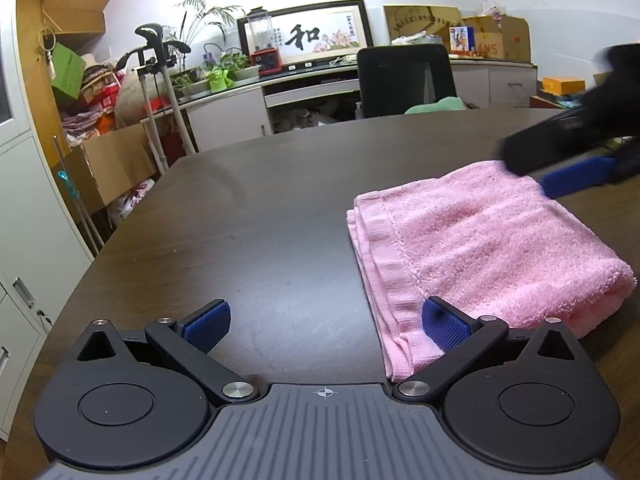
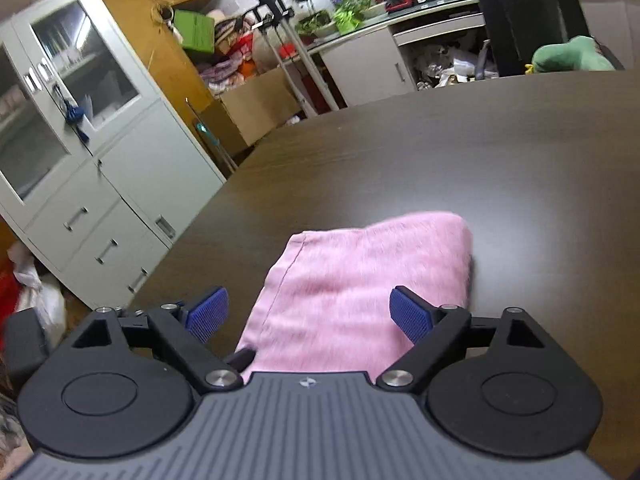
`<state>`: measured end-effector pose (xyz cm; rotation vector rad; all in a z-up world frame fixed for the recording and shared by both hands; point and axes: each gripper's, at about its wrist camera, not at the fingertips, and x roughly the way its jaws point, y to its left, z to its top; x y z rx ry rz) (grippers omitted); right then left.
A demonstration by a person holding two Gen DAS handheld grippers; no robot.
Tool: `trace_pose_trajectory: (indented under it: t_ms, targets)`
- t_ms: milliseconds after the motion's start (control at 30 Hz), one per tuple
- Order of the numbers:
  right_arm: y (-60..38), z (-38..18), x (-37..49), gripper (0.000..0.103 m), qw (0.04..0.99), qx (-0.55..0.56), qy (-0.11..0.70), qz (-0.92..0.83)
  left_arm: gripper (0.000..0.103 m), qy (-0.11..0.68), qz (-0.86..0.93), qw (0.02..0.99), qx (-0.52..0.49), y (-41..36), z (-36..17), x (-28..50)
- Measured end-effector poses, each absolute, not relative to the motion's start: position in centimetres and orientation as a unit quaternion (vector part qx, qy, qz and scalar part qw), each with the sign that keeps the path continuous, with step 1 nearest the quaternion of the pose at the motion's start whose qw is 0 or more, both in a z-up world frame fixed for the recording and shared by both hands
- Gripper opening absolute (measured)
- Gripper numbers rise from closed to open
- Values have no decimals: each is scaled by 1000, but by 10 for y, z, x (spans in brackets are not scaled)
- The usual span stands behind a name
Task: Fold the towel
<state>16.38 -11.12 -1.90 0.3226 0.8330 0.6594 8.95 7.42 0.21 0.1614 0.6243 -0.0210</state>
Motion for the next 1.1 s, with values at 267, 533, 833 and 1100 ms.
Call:
trace_pose_trajectory:
  t_ms: [267,533,833,1100]
  targets:
    - [-117,-18,157,91,852,172,373,326,103,307,-2,949,65,79,3,96]
    - [-155,-12,70,95,928,108,279,224,103,288,18,957,25,96,20,75]
    - [-159,-31,4,99,964,29,250,81,103,275,-12,961,4,82,23,21]
    - [-157,-59,5,99,950,26,307,42,103,301,-25,953,27,52,12,2]
